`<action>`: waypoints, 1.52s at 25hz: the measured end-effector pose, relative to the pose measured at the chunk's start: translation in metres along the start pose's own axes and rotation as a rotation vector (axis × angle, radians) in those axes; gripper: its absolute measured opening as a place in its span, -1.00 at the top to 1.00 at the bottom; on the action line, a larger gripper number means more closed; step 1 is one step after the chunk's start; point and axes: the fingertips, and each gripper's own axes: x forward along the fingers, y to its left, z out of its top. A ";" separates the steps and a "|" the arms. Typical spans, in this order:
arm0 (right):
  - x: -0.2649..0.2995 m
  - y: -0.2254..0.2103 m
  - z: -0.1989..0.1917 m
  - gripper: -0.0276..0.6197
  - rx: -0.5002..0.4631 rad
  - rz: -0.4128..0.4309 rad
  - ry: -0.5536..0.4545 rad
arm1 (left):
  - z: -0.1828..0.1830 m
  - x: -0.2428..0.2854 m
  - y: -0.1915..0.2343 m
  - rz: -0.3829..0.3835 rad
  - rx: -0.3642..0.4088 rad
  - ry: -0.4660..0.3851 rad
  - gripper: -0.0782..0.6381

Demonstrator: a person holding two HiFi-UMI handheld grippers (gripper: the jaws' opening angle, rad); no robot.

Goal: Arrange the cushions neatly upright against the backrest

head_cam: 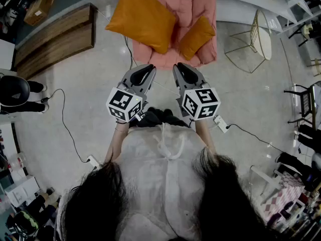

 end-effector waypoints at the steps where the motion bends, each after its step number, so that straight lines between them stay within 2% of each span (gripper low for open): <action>1: -0.001 -0.001 0.000 0.71 0.001 -0.001 0.000 | 0.000 0.000 0.000 0.002 0.001 0.001 0.71; 8: -0.004 -0.011 0.001 0.71 0.013 0.004 -0.009 | -0.001 0.004 -0.002 0.021 -0.005 0.014 0.71; 16: -0.015 -0.042 0.000 0.71 0.049 0.000 -0.015 | -0.006 0.018 -0.008 0.056 -0.005 0.035 0.71; 28: -0.018 -0.075 -0.014 0.71 0.078 0.060 0.023 | -0.018 0.040 -0.026 0.097 0.017 0.084 0.71; 38: 0.000 -0.077 -0.023 0.71 0.108 0.065 0.044 | -0.020 0.038 0.003 0.129 0.019 0.100 0.71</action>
